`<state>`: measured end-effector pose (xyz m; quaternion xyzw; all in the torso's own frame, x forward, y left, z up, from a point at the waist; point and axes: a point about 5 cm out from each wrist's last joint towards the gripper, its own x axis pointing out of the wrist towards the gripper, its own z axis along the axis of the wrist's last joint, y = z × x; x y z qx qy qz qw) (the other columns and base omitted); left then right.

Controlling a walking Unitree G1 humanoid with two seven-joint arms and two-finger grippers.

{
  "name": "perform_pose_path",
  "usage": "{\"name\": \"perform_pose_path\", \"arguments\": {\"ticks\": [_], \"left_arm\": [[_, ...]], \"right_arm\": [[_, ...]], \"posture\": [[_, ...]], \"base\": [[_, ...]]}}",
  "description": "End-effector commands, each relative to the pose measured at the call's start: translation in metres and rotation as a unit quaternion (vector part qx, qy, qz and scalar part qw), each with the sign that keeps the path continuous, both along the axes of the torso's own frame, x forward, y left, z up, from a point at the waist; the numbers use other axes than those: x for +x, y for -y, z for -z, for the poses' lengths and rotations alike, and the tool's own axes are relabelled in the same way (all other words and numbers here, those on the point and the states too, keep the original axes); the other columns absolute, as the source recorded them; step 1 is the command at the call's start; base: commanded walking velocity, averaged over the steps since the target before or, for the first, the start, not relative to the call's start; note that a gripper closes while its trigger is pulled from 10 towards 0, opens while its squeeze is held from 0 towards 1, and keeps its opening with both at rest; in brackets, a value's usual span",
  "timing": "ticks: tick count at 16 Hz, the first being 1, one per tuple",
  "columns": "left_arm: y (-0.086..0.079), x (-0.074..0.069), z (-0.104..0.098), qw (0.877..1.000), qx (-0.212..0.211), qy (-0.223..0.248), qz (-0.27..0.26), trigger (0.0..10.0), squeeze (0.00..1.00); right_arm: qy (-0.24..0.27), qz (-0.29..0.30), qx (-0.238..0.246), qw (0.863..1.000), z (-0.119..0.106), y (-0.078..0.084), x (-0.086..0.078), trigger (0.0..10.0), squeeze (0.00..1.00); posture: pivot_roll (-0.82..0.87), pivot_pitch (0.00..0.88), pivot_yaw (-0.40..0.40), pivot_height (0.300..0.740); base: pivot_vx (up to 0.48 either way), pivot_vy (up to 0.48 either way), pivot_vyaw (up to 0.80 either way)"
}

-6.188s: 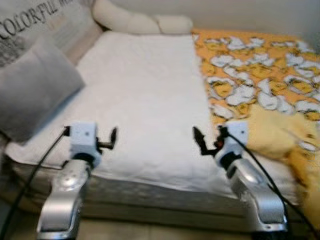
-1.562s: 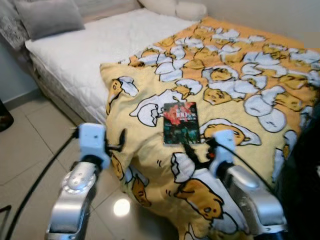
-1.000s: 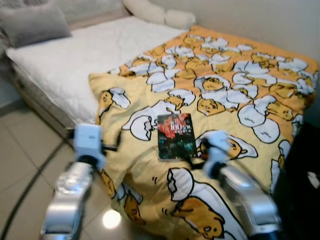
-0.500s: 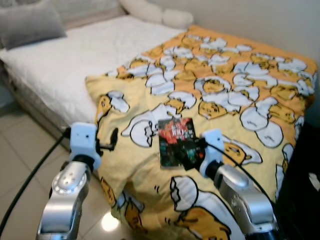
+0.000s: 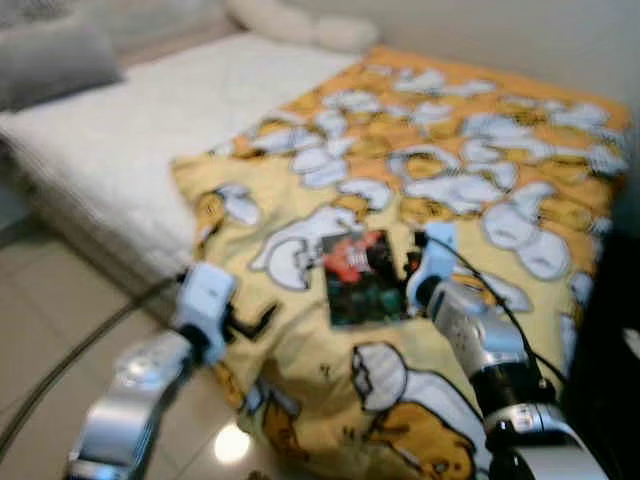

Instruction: Clean up the room

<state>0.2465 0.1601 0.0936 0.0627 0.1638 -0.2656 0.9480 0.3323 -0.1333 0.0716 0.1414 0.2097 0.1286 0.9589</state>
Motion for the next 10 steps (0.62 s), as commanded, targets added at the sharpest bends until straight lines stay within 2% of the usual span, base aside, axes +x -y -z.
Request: {"name": "perform_pose_path", "arguments": {"ticks": [1, 4, 5, 6, 8, 10], "left_arm": [[0.002, 0.001, 0.0, 1.0, 0.002, -0.001, 0.005, 10.0, 0.45], [0.004, 0.003, -0.003, 1.0, -0.001, 0.009, 0.003, 10.0, 0.44], [0.004, 0.003, -0.003, 1.0, -0.001, 0.006, 0.007, 10.0, 0.43], [0.004, 0.003, -0.003, 1.0, -0.001, 0.004, 0.009, 10.0, 0.43], [0.005, 0.002, -0.004, 1.0, -0.004, 0.003, 0.018, 10.0, 0.41], [0.005, 0.0, -0.008, 0.999, -0.013, 0.003, 0.036, 10.0, 0.33]], "right_arm": [[-0.016, 0.012, 0.003, 1.0, 0.008, 0.005, -0.005, 10.0, 1.0], [0.002, 0.005, 0.012, 1.0, 0.001, 0.002, -0.002, 10.0, 1.0], [0.001, 0.003, 0.014, 1.0, 0.003, 0.001, -0.001, 10.0, 0.14], [-0.001, 0.002, 0.015, 1.0, 0.004, 0.001, 0.0, 10.0, 0.0], [-0.024, 0.021, 0.005, 0.999, 0.014, 0.005, 0.003, 10.0, 0.0], [-0.064, 0.051, 0.031, 0.996, 0.024, 0.011, 0.001, 10.0, 0.0]], "posture": [[-0.03, 0.0, 0.027, 0.74], [-0.04, 0.0, 0.021, 0.74], [-0.05, 0.0, 0.018, 0.74], [-0.05, 0.0, 0.018, 0.74], [-0.03, 0.0, 0.009, 0.74], [-0.02, 0.0, 0.012, 0.74]], "base": [[0.0, 0.0, 0.0], [0.0, 0.0, 0.0], [0.0, 0.0, 0.0], [0.0, 0.0, 0.0], [0.0, 0.0, 0.0], [0.0, 0.0, 0.0]]}}
